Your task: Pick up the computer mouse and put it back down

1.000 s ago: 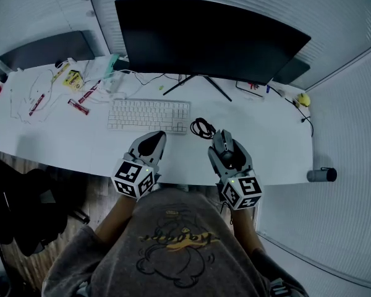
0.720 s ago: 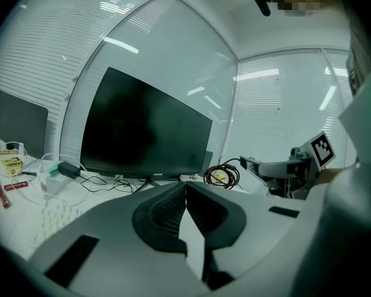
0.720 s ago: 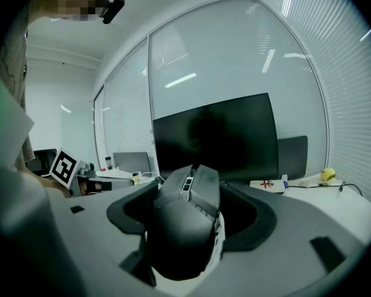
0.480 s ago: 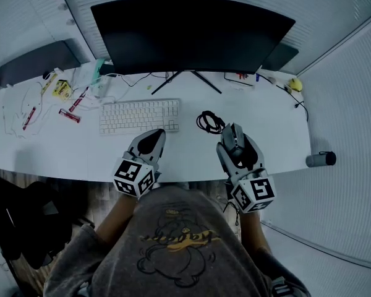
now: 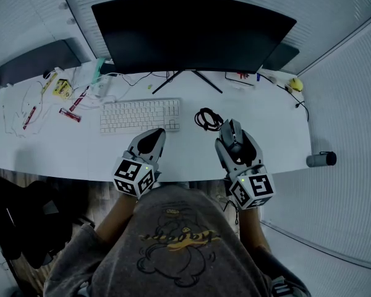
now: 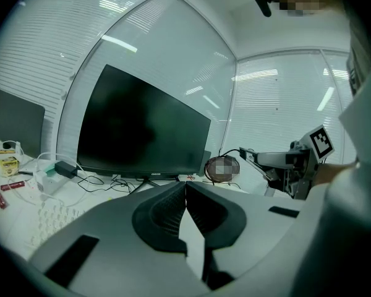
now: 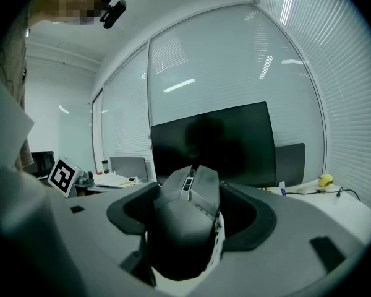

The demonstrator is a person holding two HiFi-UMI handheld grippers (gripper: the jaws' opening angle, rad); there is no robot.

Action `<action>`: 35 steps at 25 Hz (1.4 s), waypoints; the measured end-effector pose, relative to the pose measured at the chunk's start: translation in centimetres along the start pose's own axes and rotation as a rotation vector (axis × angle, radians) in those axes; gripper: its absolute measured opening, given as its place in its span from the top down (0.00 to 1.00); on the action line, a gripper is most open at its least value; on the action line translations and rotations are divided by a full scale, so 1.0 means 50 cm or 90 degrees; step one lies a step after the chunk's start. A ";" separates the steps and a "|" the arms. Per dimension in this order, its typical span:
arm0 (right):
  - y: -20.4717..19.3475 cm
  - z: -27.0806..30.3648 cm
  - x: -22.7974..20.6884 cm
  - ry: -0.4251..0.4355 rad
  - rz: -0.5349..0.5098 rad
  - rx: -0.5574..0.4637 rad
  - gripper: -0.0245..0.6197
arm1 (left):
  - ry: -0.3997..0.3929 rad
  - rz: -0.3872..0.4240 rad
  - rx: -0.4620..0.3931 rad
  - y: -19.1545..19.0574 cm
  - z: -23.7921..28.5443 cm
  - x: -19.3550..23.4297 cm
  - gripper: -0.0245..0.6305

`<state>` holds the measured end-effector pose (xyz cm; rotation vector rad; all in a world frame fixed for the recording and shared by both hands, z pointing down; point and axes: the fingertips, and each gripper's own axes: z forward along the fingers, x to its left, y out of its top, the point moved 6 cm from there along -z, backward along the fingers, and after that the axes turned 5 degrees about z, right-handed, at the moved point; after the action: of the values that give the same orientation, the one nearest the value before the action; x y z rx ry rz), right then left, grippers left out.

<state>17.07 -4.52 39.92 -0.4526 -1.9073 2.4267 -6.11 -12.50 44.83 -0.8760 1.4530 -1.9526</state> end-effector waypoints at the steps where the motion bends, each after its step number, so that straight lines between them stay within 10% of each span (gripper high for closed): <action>1: 0.002 0.006 0.001 0.002 0.000 -0.001 0.48 | 0.001 0.000 0.000 -0.001 -0.001 0.001 0.93; 35: -0.194 0.265 -0.062 0.014 -0.038 0.160 0.49 | 0.079 -0.006 0.009 0.005 -0.012 0.059 0.93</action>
<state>15.30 -15.25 52.63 -0.4009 -1.5531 2.5627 -8.43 -14.43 44.99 -0.7683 1.5049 -2.0532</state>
